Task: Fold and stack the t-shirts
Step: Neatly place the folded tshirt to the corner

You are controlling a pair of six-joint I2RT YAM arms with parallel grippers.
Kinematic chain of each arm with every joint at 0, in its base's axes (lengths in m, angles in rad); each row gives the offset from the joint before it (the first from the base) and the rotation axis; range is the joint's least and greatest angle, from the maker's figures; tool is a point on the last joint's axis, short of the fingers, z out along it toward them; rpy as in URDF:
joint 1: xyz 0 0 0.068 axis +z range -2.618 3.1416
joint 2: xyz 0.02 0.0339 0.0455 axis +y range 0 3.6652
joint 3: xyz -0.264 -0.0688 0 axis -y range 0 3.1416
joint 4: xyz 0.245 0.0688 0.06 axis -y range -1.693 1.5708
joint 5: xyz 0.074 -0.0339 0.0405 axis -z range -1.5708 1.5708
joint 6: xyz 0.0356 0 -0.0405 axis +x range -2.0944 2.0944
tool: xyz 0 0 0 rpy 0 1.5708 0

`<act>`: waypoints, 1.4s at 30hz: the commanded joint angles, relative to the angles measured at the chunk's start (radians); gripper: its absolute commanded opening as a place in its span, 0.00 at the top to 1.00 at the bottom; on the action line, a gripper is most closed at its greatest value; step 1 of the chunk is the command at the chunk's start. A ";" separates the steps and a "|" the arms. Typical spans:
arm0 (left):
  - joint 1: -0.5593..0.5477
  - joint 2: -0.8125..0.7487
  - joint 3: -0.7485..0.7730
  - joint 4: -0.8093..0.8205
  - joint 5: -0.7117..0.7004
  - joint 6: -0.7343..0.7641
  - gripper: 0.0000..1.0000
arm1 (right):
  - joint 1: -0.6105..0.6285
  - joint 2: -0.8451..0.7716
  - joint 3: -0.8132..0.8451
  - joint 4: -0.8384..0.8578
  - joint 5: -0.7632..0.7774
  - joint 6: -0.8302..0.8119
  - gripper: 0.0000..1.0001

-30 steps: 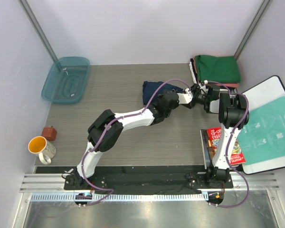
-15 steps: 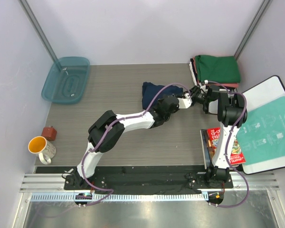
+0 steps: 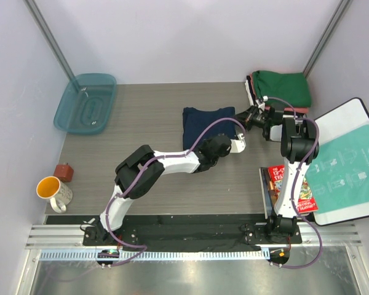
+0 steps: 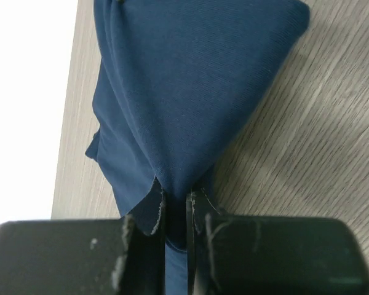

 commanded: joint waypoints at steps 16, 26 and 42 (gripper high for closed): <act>0.009 -0.234 0.007 -0.220 -0.056 -0.214 0.00 | -0.002 -0.040 0.656 -1.496 0.193 -1.301 0.99; 0.039 -0.441 -0.122 -0.337 -0.017 -0.254 0.00 | 0.012 -0.024 0.926 -1.769 0.329 -1.599 0.99; 0.086 -0.561 -0.240 -0.314 -0.028 -0.199 0.00 | 0.083 0.022 1.261 -1.739 0.636 -1.792 0.99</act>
